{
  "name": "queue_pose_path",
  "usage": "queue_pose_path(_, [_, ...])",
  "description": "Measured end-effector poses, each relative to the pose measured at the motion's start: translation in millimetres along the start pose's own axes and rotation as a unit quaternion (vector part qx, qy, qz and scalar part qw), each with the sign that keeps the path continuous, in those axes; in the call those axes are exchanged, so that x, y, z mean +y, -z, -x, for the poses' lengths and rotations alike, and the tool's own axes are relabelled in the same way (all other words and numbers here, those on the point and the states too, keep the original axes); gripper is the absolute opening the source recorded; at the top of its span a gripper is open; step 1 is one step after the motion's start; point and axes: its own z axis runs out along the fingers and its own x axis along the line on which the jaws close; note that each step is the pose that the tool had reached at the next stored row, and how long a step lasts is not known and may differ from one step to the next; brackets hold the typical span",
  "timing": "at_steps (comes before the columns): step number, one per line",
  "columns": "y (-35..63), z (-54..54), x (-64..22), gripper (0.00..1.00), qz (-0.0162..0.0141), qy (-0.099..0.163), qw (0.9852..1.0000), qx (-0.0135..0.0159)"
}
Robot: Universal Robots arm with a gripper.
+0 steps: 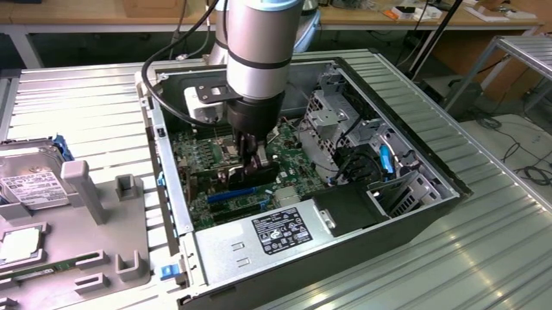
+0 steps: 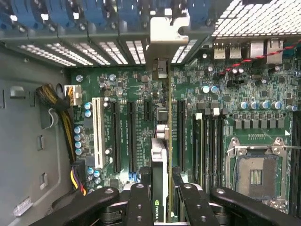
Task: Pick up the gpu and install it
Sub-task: 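Insert the gpu into the slot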
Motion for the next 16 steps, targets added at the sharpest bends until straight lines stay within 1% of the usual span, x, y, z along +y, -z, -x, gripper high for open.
queue_pose_path(1, [-0.6, 0.1, 0.7, 0.27, -0.0015, 0.001, 1.0, 0.0002])
queue_pose_path(3, [-2.2, 0.9, 1.8, 0.27, -0.0089, 0.004, 1.0, 0.0003])
queue_pose_path(4, [-2.5, 1.1, 2.4, 0.27, -0.011, 0.004, 0.9999, 0.0005])
queue_pose_path(5, [-2.8, 1.8, 4.3, 0.27, -0.0137, 0.004, 0.9999, 0.0005])
queue_pose_path(9, [-2.9, 2.1, 5.3, 0.27, -0.0138, 0.004, 0.9999, 0.0005])
queue_pose_path(10, [-3.0, 2.5, 6.6, 0.27, -0.0145, 0.004, 0.9999, 0.0005])
queue_pose_path(11, [-3.2, 3.3, 8.7, 0.27, -0.0164, 0.004, 0.9999, 0.0006])
queue_pose_path(12, [-3.6, 3.4, 9.1, 0.27, -0.0182, 0.004, 0.9998, 0.0007])
queue_pose_path(13, [-4.4, 3.5, 9.1, 0.27, -0.019, 0.004, 0.9998, 0.0005])
queue_pose_path(14, [-5.4, 3.5, 9.7, 0.27, -0.0206, 0.004, 0.9998, 0.0008])
queue_pose_path(16, [-6.7, 3.5, 11.1, 0.27, -0.0219, 0.004, 0.9998, 0.001])
